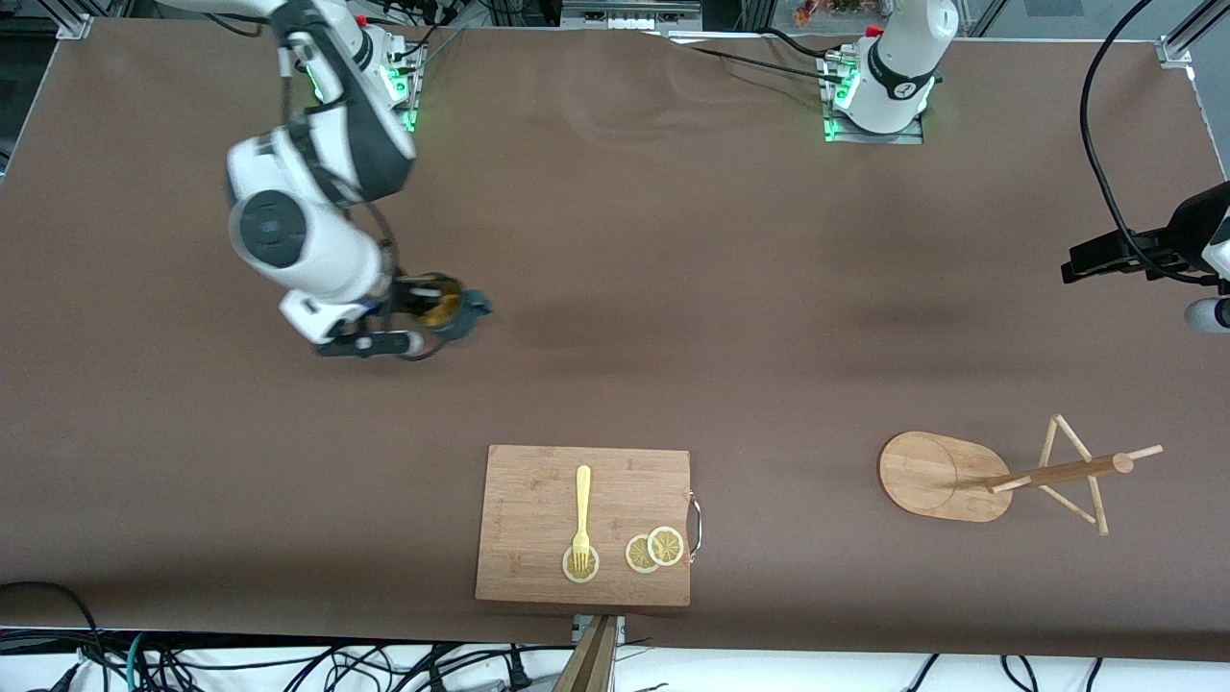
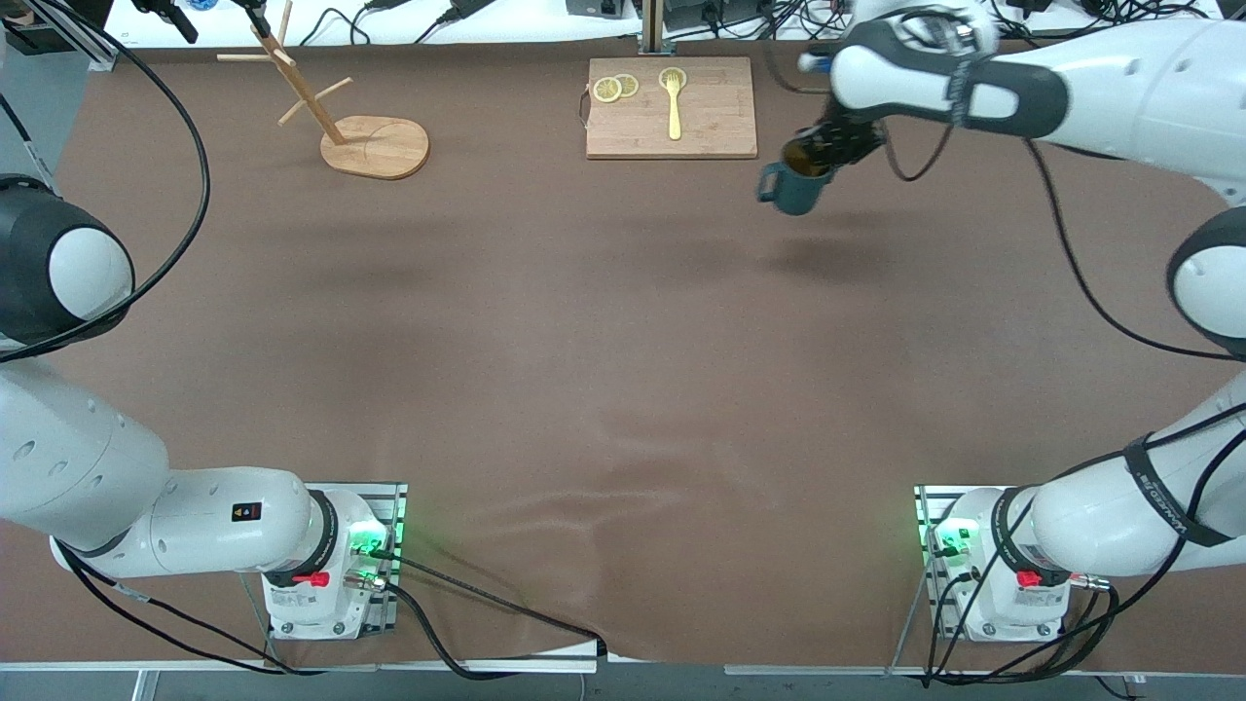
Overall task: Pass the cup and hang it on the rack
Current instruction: 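Carry the mug to mid-table with the right gripper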
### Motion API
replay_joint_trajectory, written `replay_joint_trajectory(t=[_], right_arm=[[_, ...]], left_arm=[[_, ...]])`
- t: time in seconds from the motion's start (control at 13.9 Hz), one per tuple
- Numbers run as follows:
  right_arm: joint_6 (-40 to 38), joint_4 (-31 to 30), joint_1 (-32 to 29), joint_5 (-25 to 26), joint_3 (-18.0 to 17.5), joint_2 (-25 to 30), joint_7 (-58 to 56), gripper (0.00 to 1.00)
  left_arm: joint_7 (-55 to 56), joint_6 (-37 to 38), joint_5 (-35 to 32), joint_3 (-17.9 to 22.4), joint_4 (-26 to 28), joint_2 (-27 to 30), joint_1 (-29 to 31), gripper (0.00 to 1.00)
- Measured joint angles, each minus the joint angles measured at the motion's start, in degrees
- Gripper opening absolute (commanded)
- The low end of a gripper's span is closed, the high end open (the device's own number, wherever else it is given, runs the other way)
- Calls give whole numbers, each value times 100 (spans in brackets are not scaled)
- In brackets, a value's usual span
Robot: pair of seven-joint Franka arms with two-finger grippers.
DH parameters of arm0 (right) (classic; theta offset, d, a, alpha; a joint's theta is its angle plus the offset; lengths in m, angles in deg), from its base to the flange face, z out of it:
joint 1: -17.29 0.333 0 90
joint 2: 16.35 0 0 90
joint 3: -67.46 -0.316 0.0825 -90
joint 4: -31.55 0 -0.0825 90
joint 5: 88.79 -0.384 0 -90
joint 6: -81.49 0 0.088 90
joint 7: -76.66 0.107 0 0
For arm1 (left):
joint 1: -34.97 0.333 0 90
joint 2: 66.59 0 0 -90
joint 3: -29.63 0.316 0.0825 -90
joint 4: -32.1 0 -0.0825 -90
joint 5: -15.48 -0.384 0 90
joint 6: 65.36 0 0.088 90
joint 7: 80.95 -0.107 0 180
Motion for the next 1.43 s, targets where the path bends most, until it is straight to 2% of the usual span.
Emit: replay_joint_trajectory(t=[0.22, 0.43, 0.57, 0.79, 0.86, 0.93, 1.15, 1.43], right_arm=[[128, 994, 997, 2, 1, -928, 1413, 0], [428, 2186, 1728, 50, 24, -1934, 2839, 0], [873, 2592, 2204, 260, 198, -2396, 3623, 0], [1243, 2752, 2965, 390, 728, -2762, 4332, 0], [1266, 2769, 3140, 390, 868, -2821, 4403, 63], [1272, 2776, 3240, 390, 953, -2854, 4442, 100], [1270, 2853, 3262, 553, 1036, -2861, 4446, 100], [1036, 3001, 3244, 572, 1089, -2776, 4442, 100]], left_arm=[[0, 5, 0, -2, -10, 0, -5, 100], [0, 17, -3, -4, -9, -23, -17, 100], [0, 17, -3, -5, -9, -59, -17, 100], [0, 18, 13, -6, -9, -97, -16, 100], [0, 22, 71, -10, -9, -101, -17, 100], [0, 33, 184, -11, -8, -104, -16, 100], [-126, 83, 248, -12, 62, -110, -14, 100], [-1856, 136, 489, -35, 292, -115, -34, 100]])
